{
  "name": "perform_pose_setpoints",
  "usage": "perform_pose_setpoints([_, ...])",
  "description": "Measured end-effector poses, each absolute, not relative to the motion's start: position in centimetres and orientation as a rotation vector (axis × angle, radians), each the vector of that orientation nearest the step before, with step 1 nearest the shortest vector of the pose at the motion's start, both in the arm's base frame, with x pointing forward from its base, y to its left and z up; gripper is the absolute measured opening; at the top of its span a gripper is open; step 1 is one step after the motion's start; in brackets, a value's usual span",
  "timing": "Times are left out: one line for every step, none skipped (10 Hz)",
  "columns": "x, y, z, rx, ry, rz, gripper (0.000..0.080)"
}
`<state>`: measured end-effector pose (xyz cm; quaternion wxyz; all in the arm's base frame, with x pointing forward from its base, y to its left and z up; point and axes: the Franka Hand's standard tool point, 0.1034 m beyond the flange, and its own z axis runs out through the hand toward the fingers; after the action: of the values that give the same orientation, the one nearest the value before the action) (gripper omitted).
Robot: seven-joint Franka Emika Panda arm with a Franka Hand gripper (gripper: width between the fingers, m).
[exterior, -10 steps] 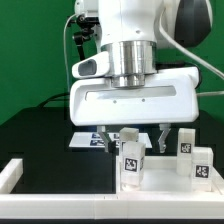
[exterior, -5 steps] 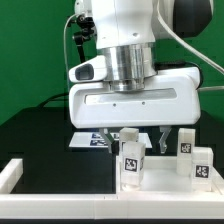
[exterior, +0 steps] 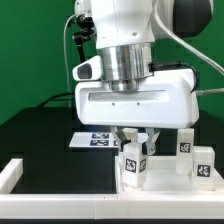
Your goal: Assemble square table
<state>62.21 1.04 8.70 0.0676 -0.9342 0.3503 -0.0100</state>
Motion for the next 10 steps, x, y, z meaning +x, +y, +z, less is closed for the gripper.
perform_pose_setpoints([62.2, 1.0, 8.7, -2.750, 1.212, -0.019, 0.0298])
perform_pose_setpoints([62.4, 0.8, 8.7, -2.620, 1.463, -0.010, 0.0298])
perform_pose_setpoints([62.4, 0.8, 8.7, -2.420, 1.740, 0.023, 0.0298])
perform_pose_setpoints([62.4, 1.0, 8.6, -2.200, 1.979, 0.066, 0.0298])
perform_pose_setpoints([62.6, 0.9, 8.5, -2.061, 2.081, 0.081, 0.0298])
perform_pose_setpoints([62.6, 1.0, 8.5, -2.051, 2.090, 0.077, 0.0298])
perform_pose_setpoints([62.6, 1.0, 8.5, -2.076, 2.065, 0.074, 0.0299])
perform_pose_setpoints([62.6, 1.0, 8.5, -2.144, 1.997, 0.058, 0.0299])
perform_pose_setpoints([62.7, 1.5, 8.5, -2.335, 1.796, 0.018, 0.0470])
perform_pose_setpoints([62.7, 2.0, 8.4, -2.617, 1.461, -0.036, 0.0616])
